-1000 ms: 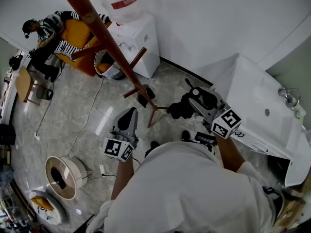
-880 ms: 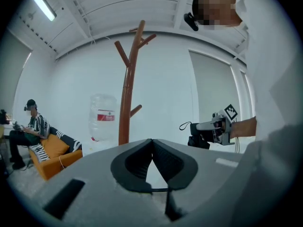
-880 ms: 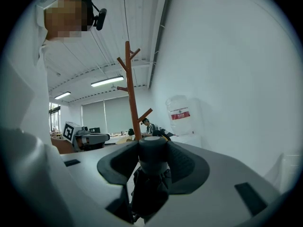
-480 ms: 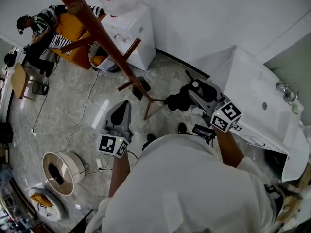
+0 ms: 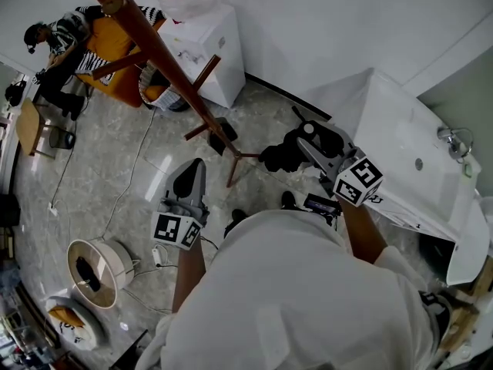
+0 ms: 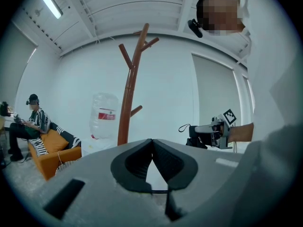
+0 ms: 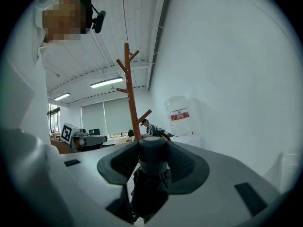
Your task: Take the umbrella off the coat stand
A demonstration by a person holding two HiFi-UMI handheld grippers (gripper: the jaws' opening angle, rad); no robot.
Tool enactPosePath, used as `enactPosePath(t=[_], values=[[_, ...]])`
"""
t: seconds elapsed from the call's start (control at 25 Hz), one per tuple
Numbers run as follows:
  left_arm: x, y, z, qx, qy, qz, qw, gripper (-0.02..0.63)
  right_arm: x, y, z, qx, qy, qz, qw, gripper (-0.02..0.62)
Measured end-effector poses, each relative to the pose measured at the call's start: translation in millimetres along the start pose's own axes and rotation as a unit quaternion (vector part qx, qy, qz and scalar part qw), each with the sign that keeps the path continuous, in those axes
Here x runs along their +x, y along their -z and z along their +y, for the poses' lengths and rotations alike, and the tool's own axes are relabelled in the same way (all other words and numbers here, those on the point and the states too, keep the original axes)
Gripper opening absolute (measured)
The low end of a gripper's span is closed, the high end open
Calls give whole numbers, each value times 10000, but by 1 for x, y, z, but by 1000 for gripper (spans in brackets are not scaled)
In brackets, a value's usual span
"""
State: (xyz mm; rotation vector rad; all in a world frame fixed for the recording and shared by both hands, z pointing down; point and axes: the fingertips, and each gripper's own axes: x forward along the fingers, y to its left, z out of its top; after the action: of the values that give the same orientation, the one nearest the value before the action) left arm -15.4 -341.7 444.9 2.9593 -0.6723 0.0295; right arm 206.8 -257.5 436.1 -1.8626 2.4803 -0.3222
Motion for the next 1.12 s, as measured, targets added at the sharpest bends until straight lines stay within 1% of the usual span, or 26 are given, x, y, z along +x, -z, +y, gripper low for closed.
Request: enactPosePath(t=[0.28,0.4,0.64,1.0,1.12], values=[[-2,1,2,-99,5,-40,9999,14,2,1,3,58,3,-20,10000,190],[-3,1,2,-135,-1,-44,9999,14,3,1,5,27,-58,1,10000,190],[-3,1,-2,-144,25,-60,9999,15,5,-1,7,-26,-126,1,9999,190],[-4,2,-4,-162,28,-37,9999,14,5,1,7,34,-110,7,9999,190],[-4,2,-6,-174,45,-33,9998,14,6,-1,9,-5,-171,19,9999,190]])
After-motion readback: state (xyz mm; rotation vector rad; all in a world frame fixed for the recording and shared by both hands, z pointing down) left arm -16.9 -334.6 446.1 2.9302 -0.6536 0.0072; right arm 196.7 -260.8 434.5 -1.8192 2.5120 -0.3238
